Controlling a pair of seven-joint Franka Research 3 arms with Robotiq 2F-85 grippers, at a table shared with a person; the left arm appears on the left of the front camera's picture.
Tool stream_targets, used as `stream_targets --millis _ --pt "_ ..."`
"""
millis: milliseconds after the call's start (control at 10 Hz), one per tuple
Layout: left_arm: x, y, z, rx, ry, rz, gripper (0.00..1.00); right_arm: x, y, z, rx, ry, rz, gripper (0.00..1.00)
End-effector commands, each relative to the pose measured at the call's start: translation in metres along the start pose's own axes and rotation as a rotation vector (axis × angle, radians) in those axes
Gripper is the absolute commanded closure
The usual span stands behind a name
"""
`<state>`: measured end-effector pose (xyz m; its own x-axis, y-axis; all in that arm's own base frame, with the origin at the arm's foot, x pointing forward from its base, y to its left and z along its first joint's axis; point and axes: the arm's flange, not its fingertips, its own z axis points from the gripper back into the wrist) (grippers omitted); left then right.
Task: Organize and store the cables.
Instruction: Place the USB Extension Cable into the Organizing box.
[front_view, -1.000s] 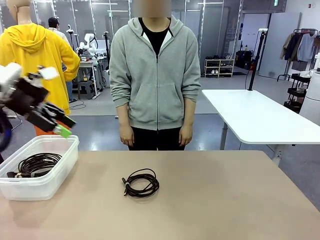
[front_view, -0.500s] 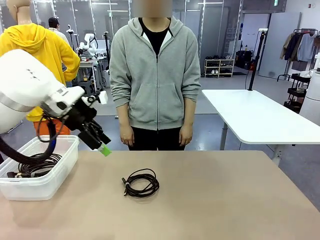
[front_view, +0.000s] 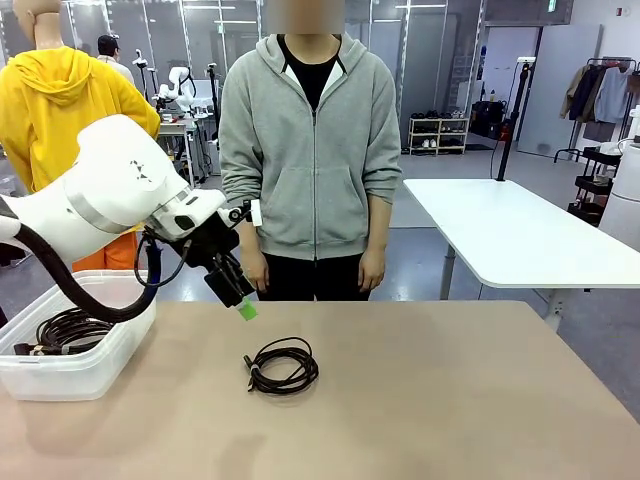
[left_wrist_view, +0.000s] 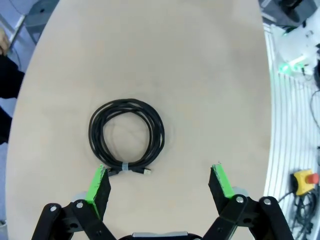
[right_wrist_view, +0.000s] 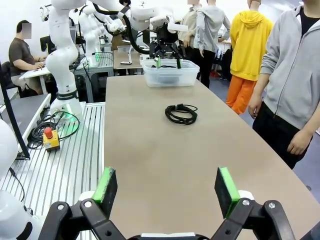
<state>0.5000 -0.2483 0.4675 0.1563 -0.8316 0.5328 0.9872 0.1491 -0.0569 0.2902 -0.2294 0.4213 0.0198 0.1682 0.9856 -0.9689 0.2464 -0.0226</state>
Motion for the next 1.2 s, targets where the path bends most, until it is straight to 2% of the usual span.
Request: stream_targets --millis 0,500,800,1100 --pt "-0.003 -0.003 0.007 0.014 0.002 0.026 0.0 0.006 0.001 -0.001 -0.006 -0.006 -0.013 0.0" --pt "-0.002 0.002 0.004 0.007 -0.002 0.009 0.0 0.006 0.001 -0.001 -0.006 -0.006 -0.013 0.0" --pt "0.024 -0.004 -0.017 0.038 0.198 -0.024 0.0 0.006 0.001 -0.001 -0.006 -0.006 -0.013 0.0" --pt "0.05 -0.003 -0.049 0.115 0.358 0.119 0.0 0.006 0.001 -0.001 -0.006 -0.006 -0.013 0.0"
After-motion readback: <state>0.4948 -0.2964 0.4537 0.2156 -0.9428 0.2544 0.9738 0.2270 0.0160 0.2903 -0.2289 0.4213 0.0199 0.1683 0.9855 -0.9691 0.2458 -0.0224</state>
